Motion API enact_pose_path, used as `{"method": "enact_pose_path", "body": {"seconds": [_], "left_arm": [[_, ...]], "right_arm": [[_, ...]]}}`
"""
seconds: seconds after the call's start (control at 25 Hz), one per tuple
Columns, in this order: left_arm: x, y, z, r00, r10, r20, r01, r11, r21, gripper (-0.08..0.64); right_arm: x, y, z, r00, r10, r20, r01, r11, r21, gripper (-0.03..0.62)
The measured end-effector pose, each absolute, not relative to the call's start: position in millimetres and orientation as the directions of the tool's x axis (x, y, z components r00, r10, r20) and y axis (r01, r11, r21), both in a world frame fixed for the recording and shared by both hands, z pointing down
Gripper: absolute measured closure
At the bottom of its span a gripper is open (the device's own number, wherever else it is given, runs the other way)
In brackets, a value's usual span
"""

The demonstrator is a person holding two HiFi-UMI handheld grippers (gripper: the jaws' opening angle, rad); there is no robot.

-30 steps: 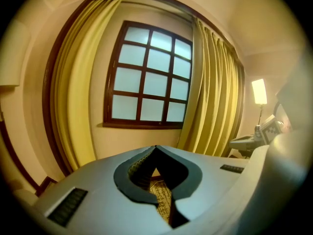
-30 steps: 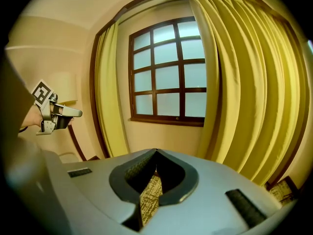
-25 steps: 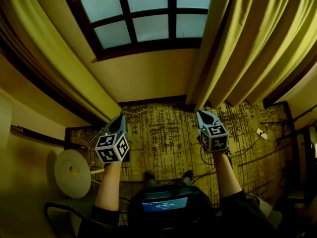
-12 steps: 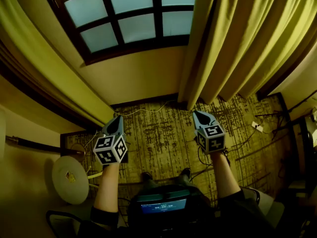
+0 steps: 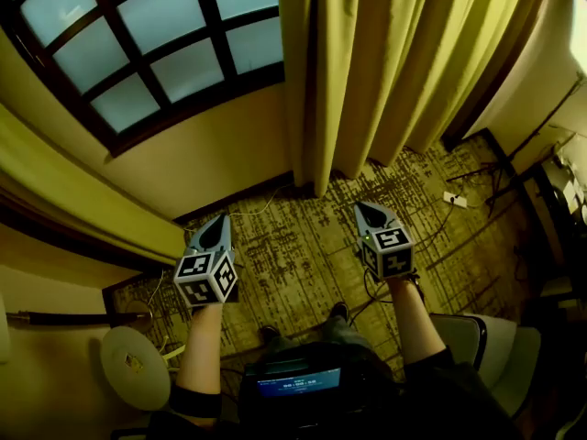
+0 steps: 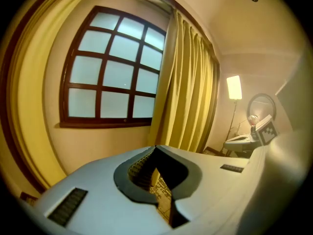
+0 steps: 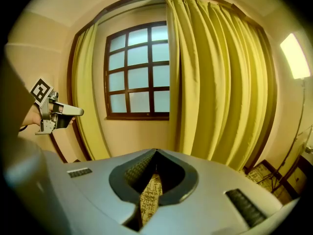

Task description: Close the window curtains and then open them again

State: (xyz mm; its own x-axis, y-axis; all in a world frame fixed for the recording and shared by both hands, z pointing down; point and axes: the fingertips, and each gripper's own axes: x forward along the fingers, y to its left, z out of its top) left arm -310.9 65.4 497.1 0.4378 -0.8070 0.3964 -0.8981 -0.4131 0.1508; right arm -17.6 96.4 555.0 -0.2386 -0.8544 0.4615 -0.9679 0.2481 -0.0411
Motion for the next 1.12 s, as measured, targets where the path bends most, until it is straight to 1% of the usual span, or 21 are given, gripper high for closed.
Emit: {"method": "enact_pose_path", "body": {"seconds": [0.16,0.32,0.6,0.8,1.12], "left_arm": [[-260.8,61.3,506.1,0.503,-0.763,0.407,-0.86,-0.488,0.147,0.559],[-210.2,61.5,512.2,0.542,-0.728,0.42,-0.832,-0.535,0.147,0.559],[-142.5,59.8,495.1,0.555,-0.734,0.391,-0.824,-0.551,0.133,0.558],[-112.7,51.3,477.6,0.543,-0.755,0.369,-0.83,-0.548,0.102,0.558],[-86.4,20.7,459.7,0.551,-0.756,0.354,-0.82,-0.569,0.063,0.558]], "right_arm": [[28.1,116.4,556.5,-0.157,-0.87,0.467,-0.987,0.154,-0.045,0.577],[64.2,127.6,554.5,-0.126,-0.877,0.463,-0.992,0.12,-0.042,0.577],[107.7,119.8,542.2,-0.16,-0.886,0.436,-0.987,0.155,-0.046,0.577],[122.5,102.8,535.5,-0.202,-0.891,0.406,-0.979,0.199,-0.051,0.577],[121.2,67.1,527.2,-0.247,-0.89,0.385,-0.969,0.234,-0.081,0.577]]}}
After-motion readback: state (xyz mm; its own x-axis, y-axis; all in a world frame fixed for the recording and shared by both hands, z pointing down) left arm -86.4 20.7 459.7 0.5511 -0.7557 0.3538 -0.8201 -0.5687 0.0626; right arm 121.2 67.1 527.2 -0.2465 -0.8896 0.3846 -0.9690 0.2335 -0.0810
